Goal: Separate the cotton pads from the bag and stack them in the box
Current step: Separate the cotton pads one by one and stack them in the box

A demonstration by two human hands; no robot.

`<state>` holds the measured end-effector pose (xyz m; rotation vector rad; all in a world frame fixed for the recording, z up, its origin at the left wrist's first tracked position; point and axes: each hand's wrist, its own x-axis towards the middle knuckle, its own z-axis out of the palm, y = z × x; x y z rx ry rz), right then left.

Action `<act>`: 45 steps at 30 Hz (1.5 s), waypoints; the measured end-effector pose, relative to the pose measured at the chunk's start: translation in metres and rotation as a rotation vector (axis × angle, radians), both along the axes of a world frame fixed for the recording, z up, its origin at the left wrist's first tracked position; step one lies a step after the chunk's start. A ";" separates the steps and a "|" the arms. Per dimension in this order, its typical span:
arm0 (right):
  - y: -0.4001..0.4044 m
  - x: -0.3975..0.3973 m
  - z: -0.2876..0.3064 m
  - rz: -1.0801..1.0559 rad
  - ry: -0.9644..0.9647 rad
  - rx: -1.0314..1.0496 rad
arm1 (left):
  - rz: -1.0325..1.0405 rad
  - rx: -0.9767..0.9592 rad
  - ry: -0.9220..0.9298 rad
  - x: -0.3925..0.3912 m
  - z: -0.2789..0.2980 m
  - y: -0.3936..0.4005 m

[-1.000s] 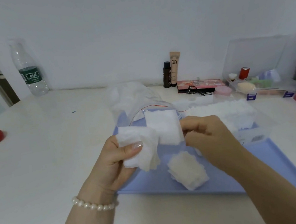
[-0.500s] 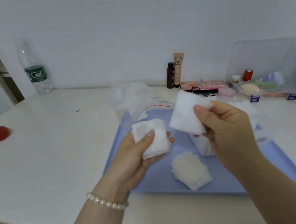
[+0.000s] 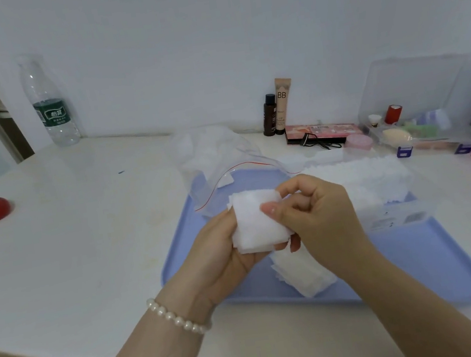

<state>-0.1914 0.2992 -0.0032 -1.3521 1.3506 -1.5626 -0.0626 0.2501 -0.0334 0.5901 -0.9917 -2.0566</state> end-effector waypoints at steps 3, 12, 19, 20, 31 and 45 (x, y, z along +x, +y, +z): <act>-0.002 0.001 -0.002 -0.031 0.021 -0.001 | 0.010 0.016 0.019 -0.003 -0.002 0.000; -0.008 -0.001 -0.010 -0.135 0.198 0.001 | 0.044 -0.009 0.030 -0.005 0.000 0.006; 0.000 -0.029 0.011 -0.041 0.332 0.115 | 0.210 0.015 0.101 0.007 0.004 -0.006; 0.002 -0.030 0.011 0.012 0.466 0.170 | 0.215 0.011 0.083 0.008 0.004 -0.006; 0.016 -0.020 0.008 0.231 1.115 0.548 | 0.186 0.006 0.053 0.008 0.004 -0.003; 0.013 -0.028 0.009 0.209 1.031 0.481 | 0.175 0.032 0.072 0.008 0.006 -0.001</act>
